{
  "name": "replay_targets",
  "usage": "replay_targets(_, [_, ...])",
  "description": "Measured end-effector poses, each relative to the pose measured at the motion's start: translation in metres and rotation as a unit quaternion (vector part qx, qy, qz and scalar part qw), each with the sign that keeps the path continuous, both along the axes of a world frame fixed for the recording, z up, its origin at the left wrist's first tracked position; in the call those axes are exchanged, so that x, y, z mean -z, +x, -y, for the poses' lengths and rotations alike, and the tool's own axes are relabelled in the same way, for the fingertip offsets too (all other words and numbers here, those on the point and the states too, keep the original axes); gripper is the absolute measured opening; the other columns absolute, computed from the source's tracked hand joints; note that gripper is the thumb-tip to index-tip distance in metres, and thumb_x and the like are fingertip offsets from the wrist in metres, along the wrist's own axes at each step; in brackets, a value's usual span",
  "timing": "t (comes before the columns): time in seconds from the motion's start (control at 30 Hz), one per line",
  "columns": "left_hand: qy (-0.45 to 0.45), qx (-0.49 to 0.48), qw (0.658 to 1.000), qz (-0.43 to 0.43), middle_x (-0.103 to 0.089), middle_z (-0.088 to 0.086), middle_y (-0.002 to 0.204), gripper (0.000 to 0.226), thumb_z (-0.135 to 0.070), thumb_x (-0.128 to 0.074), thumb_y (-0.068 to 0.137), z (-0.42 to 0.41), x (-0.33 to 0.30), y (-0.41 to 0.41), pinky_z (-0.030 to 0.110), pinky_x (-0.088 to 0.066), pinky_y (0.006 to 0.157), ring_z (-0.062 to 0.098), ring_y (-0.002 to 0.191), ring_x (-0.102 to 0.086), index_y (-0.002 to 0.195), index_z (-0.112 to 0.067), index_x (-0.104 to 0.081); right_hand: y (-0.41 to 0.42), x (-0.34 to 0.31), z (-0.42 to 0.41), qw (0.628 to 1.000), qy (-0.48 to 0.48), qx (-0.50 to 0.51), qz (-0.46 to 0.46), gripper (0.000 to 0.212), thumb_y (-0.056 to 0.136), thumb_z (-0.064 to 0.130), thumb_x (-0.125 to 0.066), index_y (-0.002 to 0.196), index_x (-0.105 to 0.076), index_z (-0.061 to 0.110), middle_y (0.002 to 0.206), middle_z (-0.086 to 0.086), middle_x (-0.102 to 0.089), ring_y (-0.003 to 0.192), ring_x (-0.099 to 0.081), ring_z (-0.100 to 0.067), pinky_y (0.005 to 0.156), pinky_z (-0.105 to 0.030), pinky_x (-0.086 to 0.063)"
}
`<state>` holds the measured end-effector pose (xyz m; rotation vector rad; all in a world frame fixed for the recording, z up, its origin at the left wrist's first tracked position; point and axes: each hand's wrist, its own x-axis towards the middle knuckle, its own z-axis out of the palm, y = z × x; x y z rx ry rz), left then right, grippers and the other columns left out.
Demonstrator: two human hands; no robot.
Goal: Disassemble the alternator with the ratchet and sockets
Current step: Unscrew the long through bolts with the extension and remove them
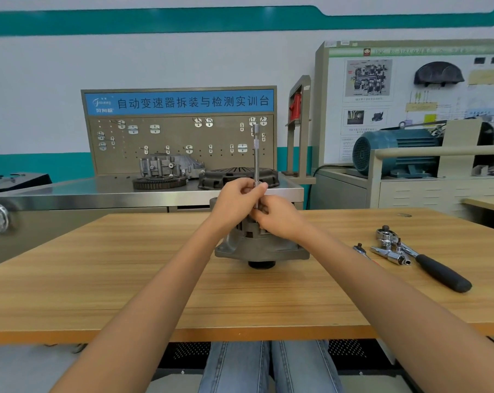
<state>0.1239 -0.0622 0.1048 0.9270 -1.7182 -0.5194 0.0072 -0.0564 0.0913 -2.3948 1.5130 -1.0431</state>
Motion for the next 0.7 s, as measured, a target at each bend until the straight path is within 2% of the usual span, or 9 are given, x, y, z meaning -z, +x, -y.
replay_targets(0.13, [-0.009, 0.028, 0.999, -0.016, -0.068, -0.002, 0.082, 0.016, -0.023, -0.059, 0.094, -0.001, 0.002, 0.007, 0.006, -0.045, 0.063, -0.002, 0.072, -0.058, 0.088, -0.014, -0.071, 0.0, 0.0, -0.001, 1.0, 0.003, 0.0, -0.001, 0.02, 0.096, 0.021, -0.05, 0.103, -0.06, 0.005, 0.076, -0.012, -0.064, 0.07, -0.06, -0.028, 0.075, -0.049, -0.052])
replay_targets(0.2, [-0.007, 0.012, 0.999, -0.034, -0.066, -0.006, 0.076, 0.008, -0.021, -0.065, 0.09, 0.001, 0.002, 0.005, 0.012, -0.046, 0.063, 0.0, 0.07, -0.058, 0.083, -0.02, -0.068, 0.0, -0.001, -0.002, 1.0, 0.003, 0.001, 0.001, 0.021, 0.096, 0.02, -0.05, 0.1, -0.061, 0.003, 0.068, -0.008, -0.058, 0.064, -0.054, -0.024, 0.073, -0.048, -0.05])
replay_targets(0.33, [0.006, -0.03, 0.998, -0.061, -0.054, -0.008, 0.065, 0.022, -0.023, -0.076, 0.081, 0.004, 0.0, -0.003, 0.017, -0.042, 0.061, 0.004, 0.064, -0.052, 0.071, -0.021, -0.056, 0.001, -0.002, -0.004, 1.0, 0.004, -0.001, 0.002, 0.026, 0.095, 0.019, -0.051, 0.11, -0.06, 0.0, 0.09, -0.019, -0.067, 0.082, -0.063, -0.032, 0.08, -0.05, -0.051])
replay_targets(0.57, [0.012, -0.018, 0.999, -0.034, -0.05, -0.008, 0.064, 0.027, -0.027, -0.073, 0.084, 0.004, -0.002, 0.002, 0.017, -0.038, 0.058, 0.004, 0.062, -0.049, 0.069, -0.021, -0.05, 0.0, -0.002, -0.004, 1.0, 0.015, 0.004, 0.003, 0.027, 0.097, 0.025, -0.047, 0.103, -0.061, 0.002, 0.08, -0.015, -0.064, 0.075, -0.06, -0.03, 0.078, -0.05, -0.052])
replay_targets(0.7, [0.005, 0.011, 1.0, -0.025, -0.059, -0.005, 0.069, 0.016, -0.028, -0.066, 0.089, 0.004, -0.001, 0.004, 0.018, -0.045, 0.058, 0.005, 0.065, -0.056, 0.075, -0.021, -0.062, 0.001, -0.002, -0.003, 1.0, 0.023, 0.007, 0.004, 0.032, 0.099, 0.03, -0.042, 0.104, -0.061, 0.004, 0.087, -0.018, -0.067, 0.08, -0.063, -0.032, 0.078, -0.051, -0.052])
